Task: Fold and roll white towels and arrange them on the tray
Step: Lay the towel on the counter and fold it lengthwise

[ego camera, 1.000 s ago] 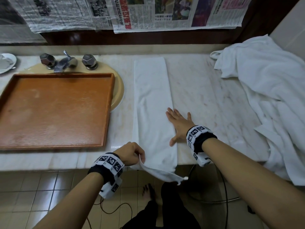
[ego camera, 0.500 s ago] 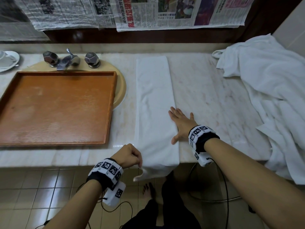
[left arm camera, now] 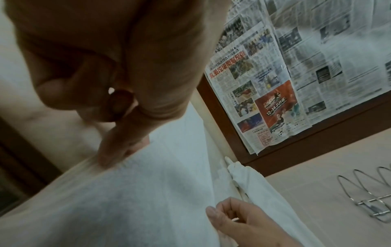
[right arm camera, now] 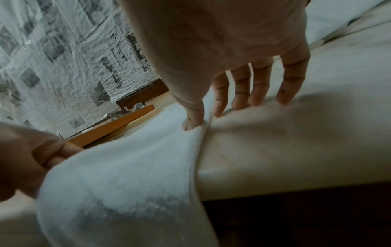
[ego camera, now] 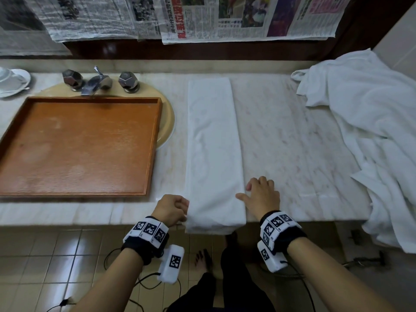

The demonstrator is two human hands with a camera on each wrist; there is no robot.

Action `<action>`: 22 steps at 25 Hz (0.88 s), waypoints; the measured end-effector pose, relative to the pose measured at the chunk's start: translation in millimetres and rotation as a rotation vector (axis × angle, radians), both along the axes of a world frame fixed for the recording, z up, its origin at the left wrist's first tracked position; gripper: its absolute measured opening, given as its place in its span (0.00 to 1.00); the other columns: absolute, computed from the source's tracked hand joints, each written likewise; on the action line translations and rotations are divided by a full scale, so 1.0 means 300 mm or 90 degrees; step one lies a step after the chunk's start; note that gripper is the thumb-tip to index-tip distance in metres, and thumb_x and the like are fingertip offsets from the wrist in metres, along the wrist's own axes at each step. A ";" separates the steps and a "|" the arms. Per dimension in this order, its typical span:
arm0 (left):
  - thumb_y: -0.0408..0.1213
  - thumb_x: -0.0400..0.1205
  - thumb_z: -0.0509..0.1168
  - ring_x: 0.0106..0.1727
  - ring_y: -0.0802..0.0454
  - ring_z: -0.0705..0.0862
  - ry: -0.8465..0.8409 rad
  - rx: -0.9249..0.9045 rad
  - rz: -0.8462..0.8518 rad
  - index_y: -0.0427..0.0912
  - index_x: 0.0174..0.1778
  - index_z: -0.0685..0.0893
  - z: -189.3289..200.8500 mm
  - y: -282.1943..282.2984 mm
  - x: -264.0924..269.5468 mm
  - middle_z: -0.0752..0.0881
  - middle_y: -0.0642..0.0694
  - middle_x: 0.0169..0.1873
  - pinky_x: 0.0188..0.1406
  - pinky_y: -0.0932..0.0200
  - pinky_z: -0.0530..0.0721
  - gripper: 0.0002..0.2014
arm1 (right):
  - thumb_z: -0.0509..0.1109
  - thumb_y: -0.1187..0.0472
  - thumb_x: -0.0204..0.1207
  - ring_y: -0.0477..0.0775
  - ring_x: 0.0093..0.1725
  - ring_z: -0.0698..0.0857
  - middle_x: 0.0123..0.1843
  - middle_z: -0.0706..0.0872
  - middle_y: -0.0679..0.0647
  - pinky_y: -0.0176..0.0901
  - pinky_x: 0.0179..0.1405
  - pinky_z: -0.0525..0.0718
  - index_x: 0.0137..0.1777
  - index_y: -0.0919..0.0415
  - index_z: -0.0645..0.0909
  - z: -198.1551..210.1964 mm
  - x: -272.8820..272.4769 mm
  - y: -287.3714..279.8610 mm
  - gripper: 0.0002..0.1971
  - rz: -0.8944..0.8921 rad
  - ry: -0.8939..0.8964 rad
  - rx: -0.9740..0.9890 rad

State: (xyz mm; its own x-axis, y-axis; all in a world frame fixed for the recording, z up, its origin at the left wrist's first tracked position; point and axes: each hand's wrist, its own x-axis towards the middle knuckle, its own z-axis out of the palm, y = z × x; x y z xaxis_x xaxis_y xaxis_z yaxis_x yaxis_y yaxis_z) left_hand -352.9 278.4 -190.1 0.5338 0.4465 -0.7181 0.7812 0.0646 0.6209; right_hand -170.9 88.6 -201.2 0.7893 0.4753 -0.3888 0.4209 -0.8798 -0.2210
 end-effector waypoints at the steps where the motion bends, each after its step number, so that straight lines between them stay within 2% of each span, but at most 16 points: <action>1: 0.10 0.70 0.63 0.25 0.55 0.81 0.007 -0.001 0.015 0.33 0.43 0.86 0.009 -0.003 -0.006 0.83 0.44 0.28 0.25 0.58 0.86 0.16 | 0.69 0.39 0.75 0.55 0.62 0.72 0.60 0.75 0.51 0.52 0.57 0.76 0.51 0.49 0.72 0.007 0.001 0.007 0.17 -0.003 0.017 -0.005; 3: 0.17 0.74 0.66 0.17 0.59 0.75 0.028 -0.004 0.019 0.35 0.42 0.87 0.020 -0.009 -0.011 0.83 0.43 0.31 0.14 0.67 0.72 0.10 | 0.71 0.42 0.74 0.57 0.64 0.72 0.62 0.74 0.52 0.55 0.59 0.76 0.56 0.51 0.73 0.025 0.000 0.026 0.18 -0.009 0.028 -0.018; 5: 0.27 0.74 0.72 0.14 0.61 0.69 0.034 -0.002 0.025 0.36 0.43 0.88 0.029 -0.017 -0.014 0.86 0.44 0.36 0.14 0.69 0.64 0.04 | 0.71 0.49 0.75 0.58 0.65 0.72 0.66 0.71 0.53 0.57 0.61 0.76 0.66 0.54 0.71 0.044 -0.017 0.064 0.22 0.048 -0.020 0.015; 6: 0.29 0.74 0.75 0.13 0.62 0.70 0.029 -0.003 0.039 0.35 0.42 0.88 0.035 -0.020 -0.014 0.86 0.45 0.36 0.13 0.69 0.65 0.04 | 0.69 0.53 0.77 0.58 0.66 0.73 0.68 0.71 0.53 0.56 0.62 0.76 0.69 0.54 0.71 0.055 -0.032 0.100 0.22 0.110 -0.031 0.073; 8: 0.30 0.73 0.77 0.12 0.64 0.72 0.019 -0.016 0.062 0.35 0.42 0.87 0.033 -0.020 -0.015 0.82 0.47 0.28 0.12 0.70 0.67 0.07 | 0.65 0.59 0.81 0.55 0.66 0.73 0.69 0.74 0.50 0.54 0.63 0.76 0.70 0.53 0.75 0.074 -0.073 0.189 0.18 0.303 0.013 0.170; 10: 0.31 0.73 0.78 0.14 0.61 0.72 0.038 -0.041 0.067 0.38 0.42 0.86 0.031 -0.017 -0.012 0.81 0.48 0.25 0.13 0.69 0.67 0.07 | 0.65 0.63 0.81 0.54 0.66 0.72 0.70 0.75 0.50 0.52 0.60 0.76 0.68 0.50 0.79 0.077 -0.104 0.274 0.17 0.531 0.032 0.140; 12: 0.32 0.74 0.78 0.16 0.58 0.72 0.056 -0.057 0.066 0.40 0.42 0.85 0.025 -0.015 -0.012 0.81 0.47 0.25 0.14 0.68 0.66 0.07 | 0.66 0.65 0.80 0.54 0.65 0.71 0.69 0.75 0.50 0.49 0.54 0.74 0.63 0.48 0.82 0.076 -0.112 0.335 0.16 0.672 -0.001 0.064; 14: 0.32 0.75 0.77 0.17 0.57 0.72 0.052 -0.069 0.074 0.41 0.40 0.84 0.023 -0.014 -0.017 0.80 0.47 0.24 0.13 0.69 0.65 0.07 | 0.67 0.63 0.80 0.55 0.65 0.72 0.65 0.78 0.49 0.48 0.50 0.72 0.57 0.49 0.84 0.081 -0.109 0.374 0.11 0.735 -0.055 0.019; 17: 0.31 0.76 0.75 0.19 0.57 0.76 0.039 -0.075 0.076 0.40 0.39 0.84 0.031 -0.019 -0.020 0.82 0.46 0.26 0.13 0.69 0.67 0.06 | 0.65 0.61 0.82 0.55 0.66 0.71 0.63 0.79 0.50 0.51 0.56 0.71 0.56 0.51 0.83 0.097 -0.107 0.407 0.08 0.791 -0.105 -0.027; 20: 0.33 0.79 0.71 0.22 0.56 0.79 0.037 -0.059 0.031 0.43 0.36 0.78 0.032 -0.012 -0.029 0.82 0.45 0.26 0.14 0.68 0.66 0.09 | 0.62 0.63 0.82 0.55 0.69 0.70 0.60 0.83 0.47 0.63 0.69 0.63 0.59 0.52 0.78 0.111 -0.109 0.436 0.10 0.840 -0.157 -0.039; 22: 0.35 0.81 0.68 0.21 0.57 0.79 0.044 -0.041 -0.006 0.43 0.37 0.75 0.033 -0.010 -0.036 0.84 0.44 0.26 0.16 0.66 0.67 0.09 | 0.64 0.67 0.80 0.55 0.71 0.69 0.62 0.82 0.48 0.72 0.74 0.57 0.63 0.53 0.76 0.109 -0.103 0.445 0.14 0.839 -0.187 -0.080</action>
State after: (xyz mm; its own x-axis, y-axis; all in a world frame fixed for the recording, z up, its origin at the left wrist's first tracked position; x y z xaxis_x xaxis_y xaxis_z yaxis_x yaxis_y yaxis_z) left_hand -363.8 275.4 -180.1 0.4858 0.3936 -0.7804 0.8231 0.0945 0.5600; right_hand -201.7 222.0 -168.4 -0.1604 0.9100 -0.3823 0.9764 0.2031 0.0737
